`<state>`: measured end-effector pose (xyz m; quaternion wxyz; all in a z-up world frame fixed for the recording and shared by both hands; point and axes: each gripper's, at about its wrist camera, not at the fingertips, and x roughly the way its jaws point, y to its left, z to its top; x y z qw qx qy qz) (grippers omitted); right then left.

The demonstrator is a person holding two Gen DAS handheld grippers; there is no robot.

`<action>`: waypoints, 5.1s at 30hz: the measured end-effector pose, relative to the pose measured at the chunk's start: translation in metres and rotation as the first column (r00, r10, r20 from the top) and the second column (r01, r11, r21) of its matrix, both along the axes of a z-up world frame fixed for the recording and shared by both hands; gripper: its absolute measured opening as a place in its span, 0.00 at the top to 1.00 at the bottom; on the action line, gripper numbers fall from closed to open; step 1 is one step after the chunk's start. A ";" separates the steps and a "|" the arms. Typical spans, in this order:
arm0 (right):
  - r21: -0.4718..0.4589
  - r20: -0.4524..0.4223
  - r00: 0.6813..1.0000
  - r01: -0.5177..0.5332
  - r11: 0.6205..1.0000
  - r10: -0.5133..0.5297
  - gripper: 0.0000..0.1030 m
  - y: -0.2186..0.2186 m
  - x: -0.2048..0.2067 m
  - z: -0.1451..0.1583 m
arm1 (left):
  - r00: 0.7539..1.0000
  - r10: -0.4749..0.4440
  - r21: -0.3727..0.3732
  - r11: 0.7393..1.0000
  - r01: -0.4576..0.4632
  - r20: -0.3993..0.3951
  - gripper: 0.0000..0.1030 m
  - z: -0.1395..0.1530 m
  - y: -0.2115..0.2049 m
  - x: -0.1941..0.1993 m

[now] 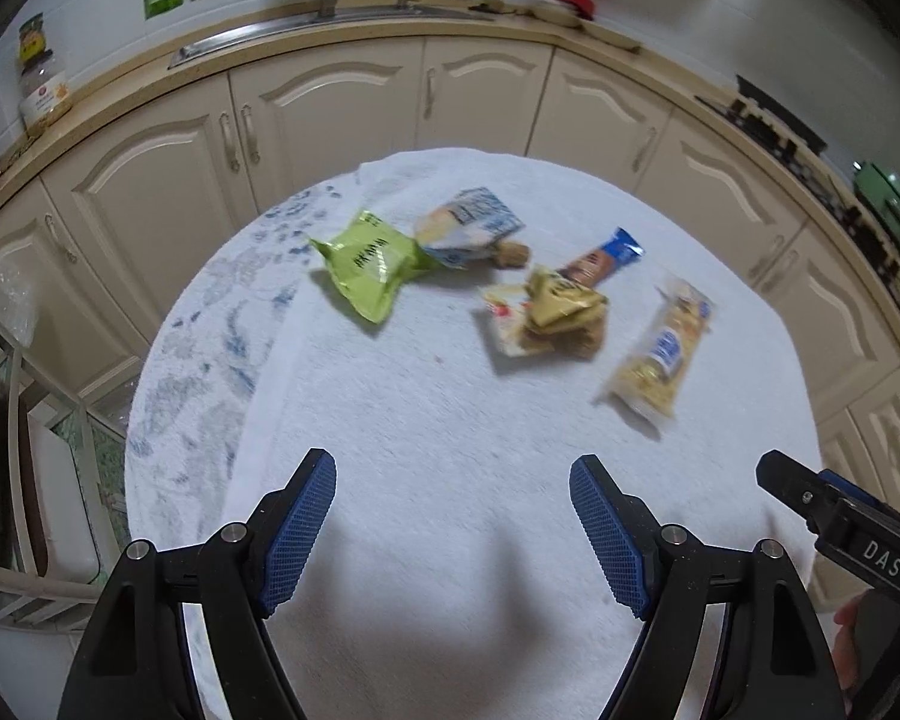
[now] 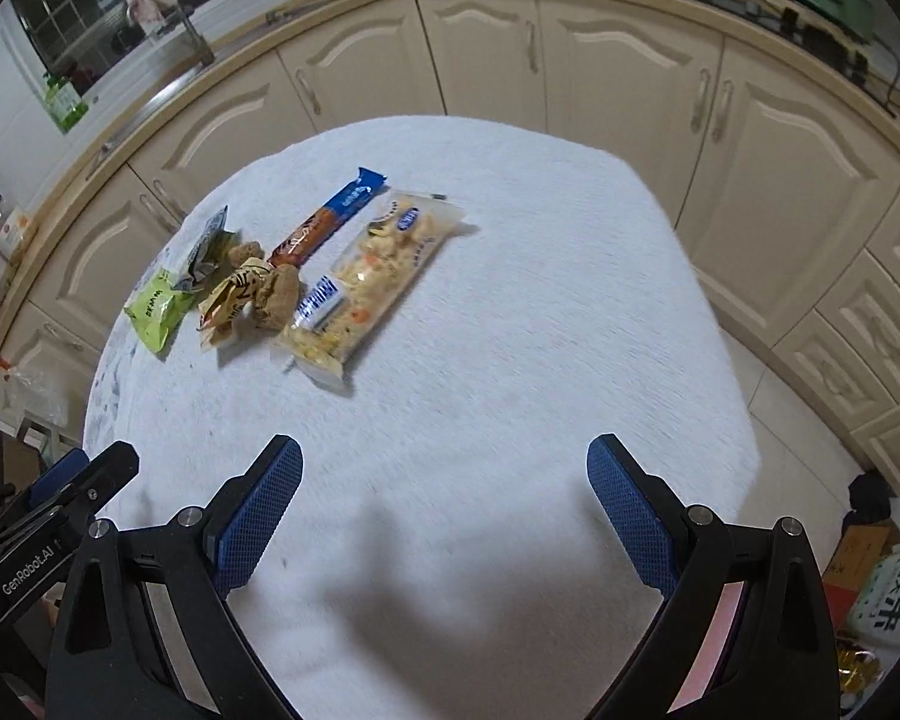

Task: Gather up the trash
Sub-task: 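Grasp the small white scrap with the left tool while the right tool grasps the clear snack bag, then carry the white scrap and clear snack bag in both tools over the blue bin, then open the left tool to drop the white scrap while the right tool drops the snack bag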

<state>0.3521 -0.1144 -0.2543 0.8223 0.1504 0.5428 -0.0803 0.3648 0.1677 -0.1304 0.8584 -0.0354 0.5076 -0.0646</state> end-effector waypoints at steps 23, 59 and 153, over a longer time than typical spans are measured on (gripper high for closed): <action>0.066 -0.132 0.990 0.056 0.996 -0.047 0.05 -0.013 0.107 -0.055 | 0.982 0.027 -0.090 0.995 -0.044 -0.189 0.26 -0.075 -0.017 0.151; 0.230 -0.064 0.997 -0.028 0.973 0.044 0.64 -0.021 0.056 -0.040 | 0.989 -0.044 -0.061 0.997 0.036 -0.143 0.82 -0.072 -0.032 0.113; 0.092 0.010 0.826 0.561 0.823 -0.564 0.11 -0.293 -0.205 -0.033 | 0.824 -0.539 0.078 0.827 0.557 -0.176 0.15 -0.114 -0.431 0.000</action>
